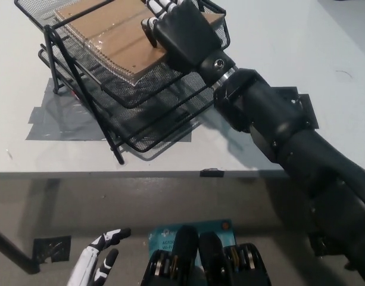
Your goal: A person hands a notebook to the robot and the robot grabs it with its right hand and places it in the file tray kept in the centre of the desk infront of it.
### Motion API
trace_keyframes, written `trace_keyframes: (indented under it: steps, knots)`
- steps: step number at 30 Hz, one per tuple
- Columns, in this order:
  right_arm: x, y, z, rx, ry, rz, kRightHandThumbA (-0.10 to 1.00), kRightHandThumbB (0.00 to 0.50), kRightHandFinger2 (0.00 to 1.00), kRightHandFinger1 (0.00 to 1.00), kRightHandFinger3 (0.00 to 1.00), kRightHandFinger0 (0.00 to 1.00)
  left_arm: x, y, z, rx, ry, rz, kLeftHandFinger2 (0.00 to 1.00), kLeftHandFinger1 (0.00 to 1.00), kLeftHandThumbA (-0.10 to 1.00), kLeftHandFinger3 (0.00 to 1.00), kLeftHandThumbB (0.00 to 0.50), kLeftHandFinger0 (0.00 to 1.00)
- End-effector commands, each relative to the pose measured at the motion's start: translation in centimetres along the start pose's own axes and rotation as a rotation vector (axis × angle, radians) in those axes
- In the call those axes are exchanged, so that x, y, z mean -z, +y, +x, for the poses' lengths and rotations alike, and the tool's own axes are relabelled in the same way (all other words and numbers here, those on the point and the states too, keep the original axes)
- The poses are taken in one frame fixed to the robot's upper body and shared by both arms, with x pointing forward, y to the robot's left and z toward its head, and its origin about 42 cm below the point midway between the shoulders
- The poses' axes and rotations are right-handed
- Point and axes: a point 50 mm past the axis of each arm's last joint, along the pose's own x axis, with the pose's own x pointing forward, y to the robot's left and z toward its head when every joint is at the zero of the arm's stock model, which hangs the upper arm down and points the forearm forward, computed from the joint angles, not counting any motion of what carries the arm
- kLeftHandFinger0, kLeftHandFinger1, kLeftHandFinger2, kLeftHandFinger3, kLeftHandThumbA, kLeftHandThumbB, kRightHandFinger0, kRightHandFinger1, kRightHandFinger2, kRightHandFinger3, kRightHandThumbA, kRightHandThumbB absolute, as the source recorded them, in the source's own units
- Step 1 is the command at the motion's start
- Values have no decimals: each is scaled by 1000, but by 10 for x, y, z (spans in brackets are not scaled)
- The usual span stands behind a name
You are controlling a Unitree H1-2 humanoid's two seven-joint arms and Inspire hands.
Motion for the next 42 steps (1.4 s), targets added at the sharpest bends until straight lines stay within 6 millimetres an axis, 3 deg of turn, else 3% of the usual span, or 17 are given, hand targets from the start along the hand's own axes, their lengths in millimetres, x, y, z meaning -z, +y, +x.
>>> trace_keyframes:
  steps: [1, 3, 4, 5, 6, 10, 18, 30, 42]
  knots:
    - [35, -216, 38, -771, 70, 526, 824, 500, 1000, 1000, 1000, 1000, -11, 14, 16, 9, -98, 25, 723, 785, 1000, 724, 300, 810]
    - [39, -253, 35, -834, 32, 629, 888, 500, 1000, 1000, 1000, 1000, -11, 14, 17, 8, -100, 31, 722, 783, 1000, 724, 299, 806]
    - [41, -273, 32, -848, -2, 650, 996, 500, 1000, 1000, 1000, 1000, -11, 15, 18, 7, -101, 32, 722, 781, 1000, 722, 305, 806]
    - [42, -286, 30, -852, -26, 654, 1000, 500, 1000, 1000, 1000, 1000, -11, 15, 19, 7, -101, 33, 721, 780, 1000, 722, 305, 805]
    - [42, -301, 26, -850, -66, 675, 1000, 469, 1000, 1000, 1000, 1000, -11, 15, 20, 4, -102, 33, 718, 778, 1000, 718, 311, 807]
    - [44, -342, 15, -849, -155, 801, 1000, 500, 1000, 1000, 1000, 1000, -11, 17, 21, 5, -103, 31, 716, 775, 1000, 718, 314, 806]
    - [46, -380, 0, -869, -209, 839, 1000, 500, 1000, 1000, 1000, 1000, -13, 16, 24, 10, -105, 31, 723, 768, 1000, 718, 309, 790]
    - [43, -402, -18, -899, -229, 856, 1000, 500, 1000, 1000, 1000, 1000, -14, 19, 31, 11, -112, 36, 736, 777, 1000, 734, 316, 801]
    - [61, -436, -55, -843, -157, 833, 1000, 500, 1000, 1000, 1000, 1000, -14, 21, 37, 6, -111, 29, 718, 768, 1000, 747, 324, 813]
